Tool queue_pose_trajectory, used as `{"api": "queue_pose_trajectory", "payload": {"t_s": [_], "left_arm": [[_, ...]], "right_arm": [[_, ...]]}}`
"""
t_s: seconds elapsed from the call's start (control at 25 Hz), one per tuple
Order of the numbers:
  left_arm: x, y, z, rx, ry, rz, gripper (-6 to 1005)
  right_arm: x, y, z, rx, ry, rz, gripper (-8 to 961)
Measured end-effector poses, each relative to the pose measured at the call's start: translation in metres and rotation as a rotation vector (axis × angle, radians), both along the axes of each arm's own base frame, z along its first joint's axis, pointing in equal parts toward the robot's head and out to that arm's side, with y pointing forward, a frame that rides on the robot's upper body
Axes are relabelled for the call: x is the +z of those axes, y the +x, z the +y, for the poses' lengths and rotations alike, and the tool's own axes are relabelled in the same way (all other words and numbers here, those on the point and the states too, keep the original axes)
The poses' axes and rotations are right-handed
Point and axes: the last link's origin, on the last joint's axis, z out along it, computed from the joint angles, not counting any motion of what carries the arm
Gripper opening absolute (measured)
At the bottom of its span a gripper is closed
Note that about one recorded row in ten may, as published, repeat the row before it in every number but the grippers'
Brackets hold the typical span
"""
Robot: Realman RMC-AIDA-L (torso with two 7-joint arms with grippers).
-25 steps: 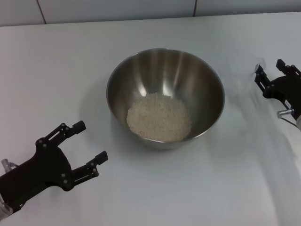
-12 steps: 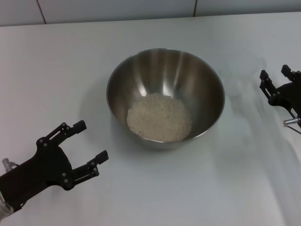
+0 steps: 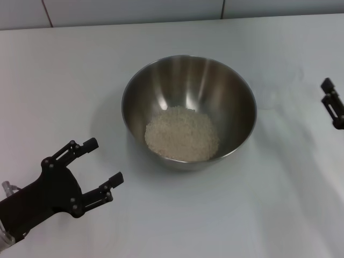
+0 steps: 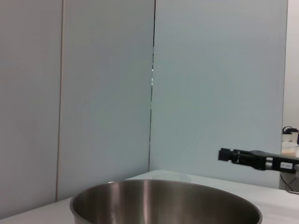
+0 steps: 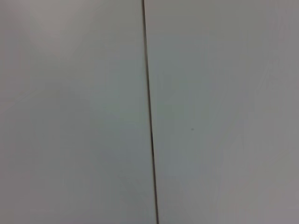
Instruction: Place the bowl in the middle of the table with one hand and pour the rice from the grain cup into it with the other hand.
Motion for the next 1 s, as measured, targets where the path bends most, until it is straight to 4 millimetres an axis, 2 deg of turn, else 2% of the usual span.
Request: {"api": "queue_pose_trajectory", "payload": {"t_s": [0.28, 0.6, 0.68, 0.88, 1.0], "left_arm": [[0.001, 0.0, 0.0, -0.003, -0.001, 0.002, 870], [0.0, 0.001, 0.001, -0.013, -0.01, 0.004, 869], [0.0, 0.002, 0.002, -0.015, -0.014, 0.003, 869], [-0.002, 0.004, 0.004, -0.026, -0.037, 0.006, 869], [-0.002, 0.005, 0.005, -0.035, -0.051, 0.012, 869]], "right_arm": [[0.021, 0.011, 0.001, 0.074, -0.269, 0.031, 587], [0.047, 0.0, -0.008, 0.282, -0.488, -0.053, 592], [0.049, -0.007, -0.008, 0.34, -0.606, -0.074, 593], [0.048, -0.011, -0.008, 0.385, -0.722, -0.127, 596], [0.049, -0.012, -0.007, 0.394, -0.728, -0.134, 598]]}}
